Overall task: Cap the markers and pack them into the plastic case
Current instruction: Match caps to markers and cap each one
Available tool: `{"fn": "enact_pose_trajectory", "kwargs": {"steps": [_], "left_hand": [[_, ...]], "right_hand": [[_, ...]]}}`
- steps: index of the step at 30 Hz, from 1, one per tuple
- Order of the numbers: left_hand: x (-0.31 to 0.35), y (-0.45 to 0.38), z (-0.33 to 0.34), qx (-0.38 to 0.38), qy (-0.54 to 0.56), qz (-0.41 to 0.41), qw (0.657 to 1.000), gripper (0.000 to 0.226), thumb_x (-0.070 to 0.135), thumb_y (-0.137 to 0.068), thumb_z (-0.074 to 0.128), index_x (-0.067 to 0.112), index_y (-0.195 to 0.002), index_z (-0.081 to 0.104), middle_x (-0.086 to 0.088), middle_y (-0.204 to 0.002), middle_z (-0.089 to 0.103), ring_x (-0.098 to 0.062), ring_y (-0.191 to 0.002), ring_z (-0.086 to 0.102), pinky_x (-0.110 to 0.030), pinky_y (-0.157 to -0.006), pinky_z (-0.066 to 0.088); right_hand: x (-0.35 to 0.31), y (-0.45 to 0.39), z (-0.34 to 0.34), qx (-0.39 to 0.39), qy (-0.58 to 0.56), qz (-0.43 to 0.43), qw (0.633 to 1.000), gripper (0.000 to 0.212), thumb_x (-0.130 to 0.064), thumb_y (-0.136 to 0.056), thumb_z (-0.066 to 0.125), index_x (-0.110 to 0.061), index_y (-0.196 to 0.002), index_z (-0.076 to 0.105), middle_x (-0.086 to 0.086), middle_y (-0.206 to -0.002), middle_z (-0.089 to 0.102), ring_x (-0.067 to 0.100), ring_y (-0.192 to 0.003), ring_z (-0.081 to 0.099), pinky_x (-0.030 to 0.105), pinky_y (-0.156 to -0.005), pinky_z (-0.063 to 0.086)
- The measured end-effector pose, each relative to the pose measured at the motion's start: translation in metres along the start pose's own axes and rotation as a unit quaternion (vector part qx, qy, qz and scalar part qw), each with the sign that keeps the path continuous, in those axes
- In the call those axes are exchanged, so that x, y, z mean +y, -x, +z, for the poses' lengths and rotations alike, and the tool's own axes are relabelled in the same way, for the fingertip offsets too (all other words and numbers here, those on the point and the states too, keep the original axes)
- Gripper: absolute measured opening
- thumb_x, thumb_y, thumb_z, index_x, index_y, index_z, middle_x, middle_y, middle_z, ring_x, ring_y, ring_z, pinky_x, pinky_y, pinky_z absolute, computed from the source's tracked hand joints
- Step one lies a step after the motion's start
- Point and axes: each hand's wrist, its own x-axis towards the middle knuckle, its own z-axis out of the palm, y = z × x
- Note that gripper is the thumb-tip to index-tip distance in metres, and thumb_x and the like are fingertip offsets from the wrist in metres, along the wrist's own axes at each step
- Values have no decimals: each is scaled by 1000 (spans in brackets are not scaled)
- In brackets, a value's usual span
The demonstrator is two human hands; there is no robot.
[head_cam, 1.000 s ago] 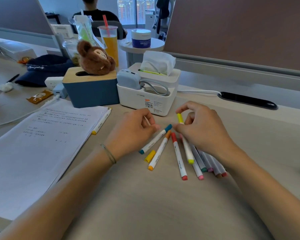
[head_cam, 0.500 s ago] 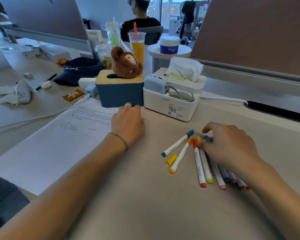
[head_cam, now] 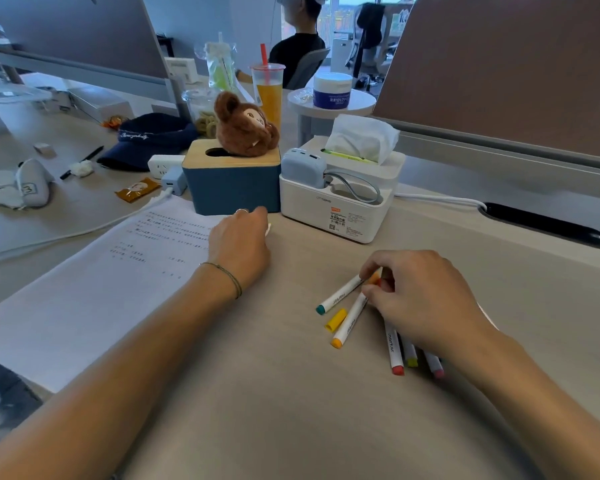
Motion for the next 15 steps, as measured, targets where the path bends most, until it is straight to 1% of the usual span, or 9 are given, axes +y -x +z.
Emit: {"fn": "enact_pose_trajectory", "kwargs": {"steps": [2, 4, 6, 7, 9, 11, 13, 15], "left_hand": [[4, 0, -3, -13, 50, -1, 999, 20, 11, -91, 61, 19, -110, 59, -6, -101, 65, -21, -86, 55, -33, -72, 47], [12, -1, -8, -52, 155, -21, 986, 20, 14, -91, 63, 24, -108, 62, -1, -101, 65, -18, -91, 59, -30, -74, 49], [22, -1, -13, -112, 282, -35, 952, 25, 17, -90, 67, 27, -113, 65, 0, -95, 70, -16, -90, 65, -27, -74, 52], [27, 1, -15, -142, 345, -38, 927, 29, 17, -90, 68, 27, -117, 66, -2, -93, 73, -17, -89, 67, -28, -77, 55], [36, 7, -16, -187, 450, -48, 872, 33, 14, -92, 65, 26, -123, 67, -5, -96, 74, -19, -88, 70, -32, -83, 58], [42, 15, -16, -217, 518, -59, 825, 34, 10, -97, 58, 25, -126, 66, -4, -97, 71, -16, -85, 67, -28, -77, 57], [45, 22, -15, -223, 550, -62, 803, 33, 10, -101, 52, 26, -126, 66, -4, -99, 70, -15, -85, 64, -26, -74, 55], [46, 27, -13, -211, 573, -68, 789, 30, 11, -101, 53, 28, -121, 67, -6, -102, 69, -17, -87, 63, -26, -73, 54]], "right_hand": [[0, -1, 1, -4, 3, 2, 1000, 8, -36, -95, 64, -38, -102, 67, -17, -81, 58, 8, -82, 55, 28, -66, 43], [-1, -1, 5, -7, 6, 1, 1000, 10, -33, -95, 64, -38, -103, 68, -18, -86, 58, 7, -86, 55, 26, -65, 42], [-4, 1, 11, -12, 17, -26, 999, 13, -37, -94, 65, -37, -106, 69, -17, -92, 59, 7, -94, 53, 28, -73, 46], [-5, 2, 14, -17, 22, -43, 999, 17, -43, -92, 65, -36, -107, 69, -17, -95, 59, 8, -99, 52, 29, -77, 46], [-10, 6, 19, -30, 21, -61, 997, 28, -56, -87, 66, -36, -107, 68, -15, -99, 60, 10, -104, 49, 30, -78, 41], [-15, 8, 22, -38, 40, -73, 996, 40, -67, -83, 64, -37, -109, 68, -15, -101, 61, 11, -103, 49, 30, -80, 38], [-19, 9, 24, -42, 64, -92, 993, 45, -70, -83, 62, -37, -113, 67, -14, -104, 62, 13, -102, 48, 33, -85, 40], [-21, 10, 24, -44, 65, -104, 991, 42, -65, -87, 61, -37, -117, 66, -13, -107, 63, 14, -103, 48, 33, -88, 40]]}}
